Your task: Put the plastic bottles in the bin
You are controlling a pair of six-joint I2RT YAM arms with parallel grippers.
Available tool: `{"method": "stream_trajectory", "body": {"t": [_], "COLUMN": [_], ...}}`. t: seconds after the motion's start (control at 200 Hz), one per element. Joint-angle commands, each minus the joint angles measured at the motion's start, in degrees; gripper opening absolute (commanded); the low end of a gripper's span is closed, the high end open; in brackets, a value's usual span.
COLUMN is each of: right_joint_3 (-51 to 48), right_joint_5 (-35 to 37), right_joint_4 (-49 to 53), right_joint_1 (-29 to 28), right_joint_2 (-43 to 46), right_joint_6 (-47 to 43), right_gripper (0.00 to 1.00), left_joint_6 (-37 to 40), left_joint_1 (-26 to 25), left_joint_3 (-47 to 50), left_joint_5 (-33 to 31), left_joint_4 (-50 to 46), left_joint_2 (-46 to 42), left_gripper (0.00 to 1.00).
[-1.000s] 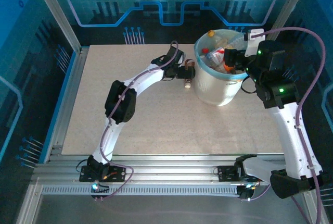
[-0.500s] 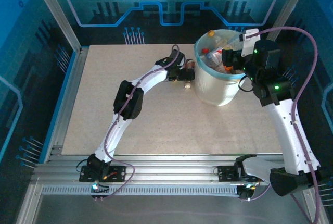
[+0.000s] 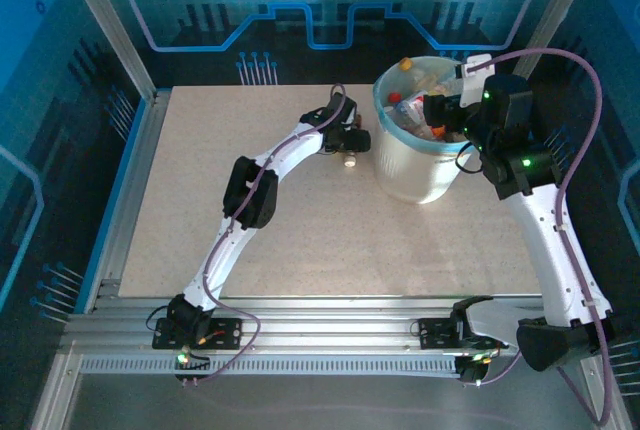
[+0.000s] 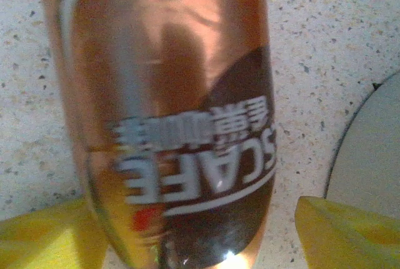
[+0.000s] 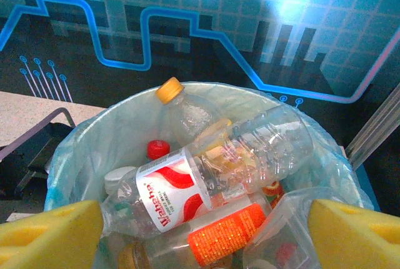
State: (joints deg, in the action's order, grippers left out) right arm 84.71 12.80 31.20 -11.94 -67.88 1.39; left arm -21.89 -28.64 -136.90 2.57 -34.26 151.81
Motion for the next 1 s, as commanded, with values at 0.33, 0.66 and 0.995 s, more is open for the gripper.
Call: {"method": "stream_trajectory", "body": {"t": [0.33,0.66,0.995], "right_joint_3": [1.75,3.92,5.13], "right_joint_5": [-2.26,-3.63,-6.0], "right_joint_4": [-1.58,-0.47,1.77], "right_joint_1": [0.39,0.29,-0.15], "right_joint_2": [-1.03,0.55,4.64], "right_joint_6": [0.74,1.82,3.49], "right_gripper": [0.87,0.86,0.86], "left_joint_6": [1.17,2.37,3.95], "left_joint_1": [1.97,2.45,2.37], "left_joint_3": [4.69,19.96,36.21], "left_joint_5": [-0.76,-3.78,-9.92], "left_joint_4": [-0.38,10.6,18.5], "left_joint_2": [-2.66,-19.91,-40.52], "left_gripper": [0.51,0.48,0.42]}}
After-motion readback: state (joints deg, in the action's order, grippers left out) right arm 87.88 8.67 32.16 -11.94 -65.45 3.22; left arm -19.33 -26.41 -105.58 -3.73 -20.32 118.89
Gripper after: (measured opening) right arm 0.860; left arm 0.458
